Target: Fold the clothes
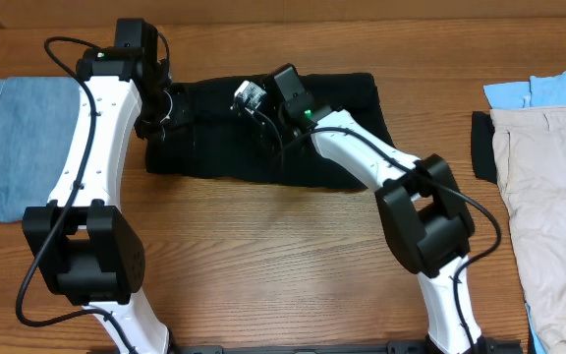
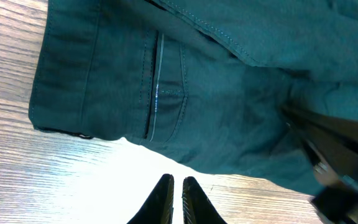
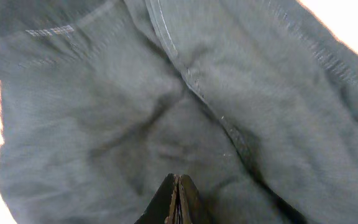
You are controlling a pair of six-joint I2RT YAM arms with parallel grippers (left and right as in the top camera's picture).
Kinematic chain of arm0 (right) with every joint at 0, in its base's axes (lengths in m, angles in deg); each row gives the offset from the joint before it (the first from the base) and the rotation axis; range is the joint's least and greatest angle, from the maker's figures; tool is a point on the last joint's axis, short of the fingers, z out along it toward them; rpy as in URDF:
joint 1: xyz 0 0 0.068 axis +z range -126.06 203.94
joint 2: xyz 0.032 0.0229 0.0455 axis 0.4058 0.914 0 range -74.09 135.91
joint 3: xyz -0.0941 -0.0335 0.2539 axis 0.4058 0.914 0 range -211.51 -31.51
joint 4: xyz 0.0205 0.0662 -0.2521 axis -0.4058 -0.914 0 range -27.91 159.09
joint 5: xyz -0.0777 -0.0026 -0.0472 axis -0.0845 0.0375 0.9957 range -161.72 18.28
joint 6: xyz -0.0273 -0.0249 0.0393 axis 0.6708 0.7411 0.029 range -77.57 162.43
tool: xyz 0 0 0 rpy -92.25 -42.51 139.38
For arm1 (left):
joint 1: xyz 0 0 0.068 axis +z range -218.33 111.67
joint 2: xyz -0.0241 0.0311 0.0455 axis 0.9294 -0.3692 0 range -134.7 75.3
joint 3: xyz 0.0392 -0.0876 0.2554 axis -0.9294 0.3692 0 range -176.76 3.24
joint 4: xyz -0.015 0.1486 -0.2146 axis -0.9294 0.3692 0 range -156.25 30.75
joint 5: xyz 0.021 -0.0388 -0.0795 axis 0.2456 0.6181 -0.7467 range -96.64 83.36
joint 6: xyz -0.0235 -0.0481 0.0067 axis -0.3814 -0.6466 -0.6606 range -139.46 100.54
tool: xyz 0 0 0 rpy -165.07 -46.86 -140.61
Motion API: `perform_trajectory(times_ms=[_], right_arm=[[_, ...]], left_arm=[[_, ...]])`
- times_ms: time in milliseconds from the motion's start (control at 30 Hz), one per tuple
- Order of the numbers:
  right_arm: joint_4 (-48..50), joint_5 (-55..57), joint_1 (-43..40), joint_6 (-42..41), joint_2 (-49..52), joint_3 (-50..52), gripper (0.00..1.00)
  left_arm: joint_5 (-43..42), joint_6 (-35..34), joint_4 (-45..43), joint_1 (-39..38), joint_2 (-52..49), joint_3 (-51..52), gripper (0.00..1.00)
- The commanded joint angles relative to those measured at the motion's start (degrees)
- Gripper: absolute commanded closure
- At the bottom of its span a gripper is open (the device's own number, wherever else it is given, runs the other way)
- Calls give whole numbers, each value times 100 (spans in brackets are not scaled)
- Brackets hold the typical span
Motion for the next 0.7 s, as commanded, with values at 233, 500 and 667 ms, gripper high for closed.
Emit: perform_trajectory(times_ms=[233, 500, 667], right_arm=[[828, 400, -4, -461, 391, -57, 96], [2387, 1023, -103, -1010, 404, -57, 96], [3637, 1335, -378, -1226, 483, -116, 96]], left_arm=[[140, 94, -63, -55, -74, -52, 90], [153, 157, -68, -55, -74, -52, 91], [149, 256, -243, -55, -74, -52, 91]])
